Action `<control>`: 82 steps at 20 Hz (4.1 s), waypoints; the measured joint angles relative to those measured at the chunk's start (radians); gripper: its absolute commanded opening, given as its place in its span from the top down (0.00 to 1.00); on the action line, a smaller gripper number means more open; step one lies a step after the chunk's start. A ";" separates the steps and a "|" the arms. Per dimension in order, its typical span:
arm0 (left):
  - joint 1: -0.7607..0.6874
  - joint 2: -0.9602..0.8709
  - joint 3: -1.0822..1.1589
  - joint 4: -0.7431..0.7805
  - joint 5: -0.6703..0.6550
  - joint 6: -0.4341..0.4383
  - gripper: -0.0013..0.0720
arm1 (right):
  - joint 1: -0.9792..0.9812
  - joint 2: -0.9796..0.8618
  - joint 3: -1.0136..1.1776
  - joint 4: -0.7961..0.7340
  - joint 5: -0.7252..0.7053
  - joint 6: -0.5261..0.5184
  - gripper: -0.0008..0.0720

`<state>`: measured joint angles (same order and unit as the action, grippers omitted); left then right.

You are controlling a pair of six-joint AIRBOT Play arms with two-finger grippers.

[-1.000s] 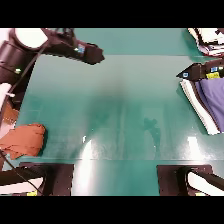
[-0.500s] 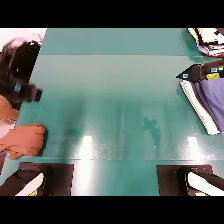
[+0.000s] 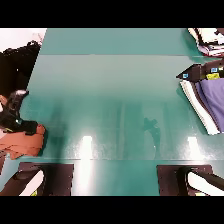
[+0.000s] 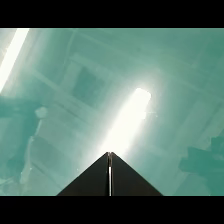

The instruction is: Fold the shirts.

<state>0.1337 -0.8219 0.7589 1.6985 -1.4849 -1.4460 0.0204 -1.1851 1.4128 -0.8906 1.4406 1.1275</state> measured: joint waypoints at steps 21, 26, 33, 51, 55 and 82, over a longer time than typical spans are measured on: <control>0.021 0.004 0.496 -0.080 -0.054 -0.098 0.95 | 0.000 0.000 0.073 0.007 -0.040 0.000 0.97; -0.066 0.003 0.842 -0.253 0.061 -0.098 0.95 | 0.000 0.000 0.199 0.008 -0.106 0.000 0.97; -0.411 -0.186 0.932 -0.305 0.170 -0.098 0.94 | 0.000 0.000 0.289 0.009 -0.145 0.004 0.97; -0.460 -0.643 0.721 -0.440 0.135 -0.042 0.29 | 0.000 0.000 0.299 0.005 -0.113 0.028 0.97; -0.420 -0.644 0.461 -0.653 0.296 -0.045 0.29 | 0.000 0.000 0.299 0.005 -0.113 0.028 0.97; -0.377 -0.575 0.277 -1.000 0.679 0.089 0.94 | 0.202 -0.011 -0.459 0.047 -0.109 0.075 0.34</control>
<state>-0.2436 -1.3972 1.0363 0.6983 -0.8055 -1.3575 0.2226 -1.1957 0.9543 -0.8440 1.3312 1.2022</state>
